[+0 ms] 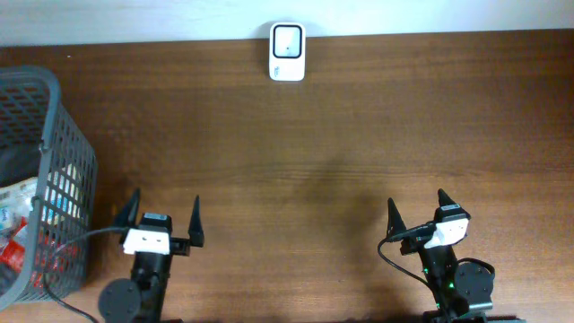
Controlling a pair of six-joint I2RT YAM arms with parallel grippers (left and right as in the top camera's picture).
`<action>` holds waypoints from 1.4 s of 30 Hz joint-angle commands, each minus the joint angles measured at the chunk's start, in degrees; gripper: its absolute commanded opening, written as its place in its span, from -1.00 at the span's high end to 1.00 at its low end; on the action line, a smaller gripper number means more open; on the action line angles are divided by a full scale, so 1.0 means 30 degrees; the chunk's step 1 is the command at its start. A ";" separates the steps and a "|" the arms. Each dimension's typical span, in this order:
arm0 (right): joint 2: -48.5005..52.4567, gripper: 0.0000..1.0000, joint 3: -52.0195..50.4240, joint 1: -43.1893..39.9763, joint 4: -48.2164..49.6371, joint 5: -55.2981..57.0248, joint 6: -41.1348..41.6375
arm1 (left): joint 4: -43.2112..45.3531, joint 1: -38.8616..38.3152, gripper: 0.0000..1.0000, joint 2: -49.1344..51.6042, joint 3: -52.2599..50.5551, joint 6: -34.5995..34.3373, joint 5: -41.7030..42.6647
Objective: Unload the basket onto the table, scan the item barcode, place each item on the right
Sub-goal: 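Move the left gripper toward the grey basket, then reach into the basket and grasp the red snack bag with the left gripper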
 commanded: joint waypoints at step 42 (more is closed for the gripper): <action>-0.0036 -0.97 -0.0124 0.0102 -0.0073 0.0015 0.0197 | -2.1252 1.5198 -0.99 2.3671 2.5908 -1.3238 -0.6207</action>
